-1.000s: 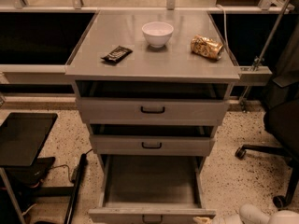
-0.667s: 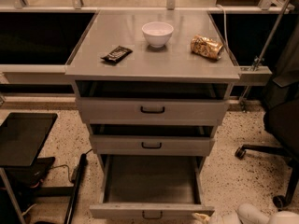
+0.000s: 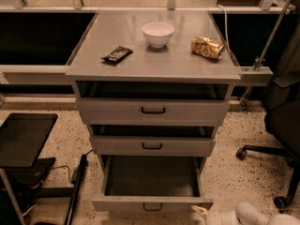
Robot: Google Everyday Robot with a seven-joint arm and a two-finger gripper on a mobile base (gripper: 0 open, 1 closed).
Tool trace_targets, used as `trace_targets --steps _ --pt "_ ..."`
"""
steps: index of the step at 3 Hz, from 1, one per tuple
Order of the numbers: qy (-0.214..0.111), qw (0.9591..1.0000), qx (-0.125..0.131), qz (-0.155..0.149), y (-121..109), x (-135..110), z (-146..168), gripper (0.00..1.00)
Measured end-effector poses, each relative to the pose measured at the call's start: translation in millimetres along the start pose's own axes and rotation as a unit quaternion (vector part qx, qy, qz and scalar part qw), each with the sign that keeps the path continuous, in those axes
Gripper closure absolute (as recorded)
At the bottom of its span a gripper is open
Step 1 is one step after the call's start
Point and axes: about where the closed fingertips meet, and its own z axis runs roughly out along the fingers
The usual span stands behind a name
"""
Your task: Close bottom drawer
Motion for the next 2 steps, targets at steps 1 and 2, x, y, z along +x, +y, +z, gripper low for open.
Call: trace_targets --steps 1,2 --pt "0.007 0.9999 0.011 0.010 -20 -5 13 0.00" --pt "0.030 0.9980 0.035 0.044 -40 -4 26 0.00"
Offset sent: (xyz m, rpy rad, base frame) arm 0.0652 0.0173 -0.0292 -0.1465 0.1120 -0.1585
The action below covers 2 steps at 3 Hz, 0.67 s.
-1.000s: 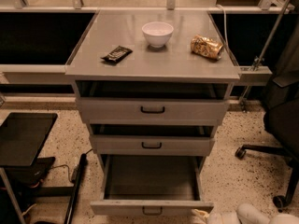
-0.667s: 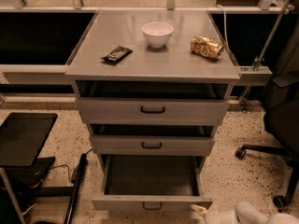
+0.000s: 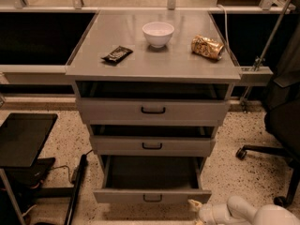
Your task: Close bottom drawer
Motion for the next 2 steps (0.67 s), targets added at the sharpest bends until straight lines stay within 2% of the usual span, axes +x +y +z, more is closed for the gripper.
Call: trace_targets --steps 2 --pt "-0.012 0.9999 -0.002 0.000 -1.0 0.1 -0.3 0.00"
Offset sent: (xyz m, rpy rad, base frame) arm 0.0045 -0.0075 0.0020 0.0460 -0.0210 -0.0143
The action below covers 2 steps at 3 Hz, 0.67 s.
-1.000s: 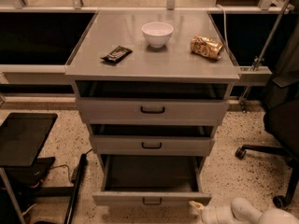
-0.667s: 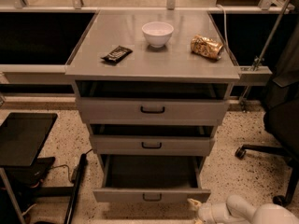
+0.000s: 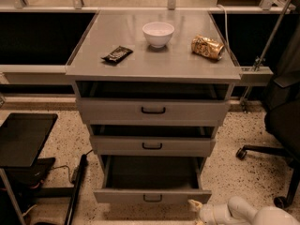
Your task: Close bottom drawer
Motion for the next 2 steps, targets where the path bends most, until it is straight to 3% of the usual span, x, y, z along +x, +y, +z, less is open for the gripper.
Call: trace_targets --steps 1,2 --pt "-0.052 0.9982 -0.027 0.014 7 6 23 0.00" --pt "-0.130 0.9889 -0.061 0.039 6 -6 38 0.00"
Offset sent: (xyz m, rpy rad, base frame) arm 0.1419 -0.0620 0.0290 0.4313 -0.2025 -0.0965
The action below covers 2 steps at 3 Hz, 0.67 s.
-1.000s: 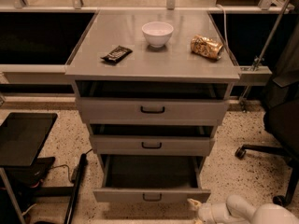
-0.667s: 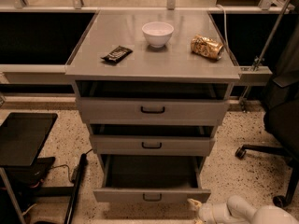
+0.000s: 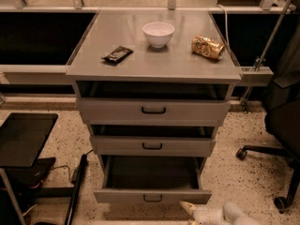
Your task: Close bottom drawer
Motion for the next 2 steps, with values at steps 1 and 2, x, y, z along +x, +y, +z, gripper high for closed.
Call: trace_targets --steps 1,2 --pt "-0.032 0.9995 -0.003 -0.008 -19 -28 -2 0.00" --pt "-0.040 0.9960 0.046 -0.065 -50 -76 -22 0.00"
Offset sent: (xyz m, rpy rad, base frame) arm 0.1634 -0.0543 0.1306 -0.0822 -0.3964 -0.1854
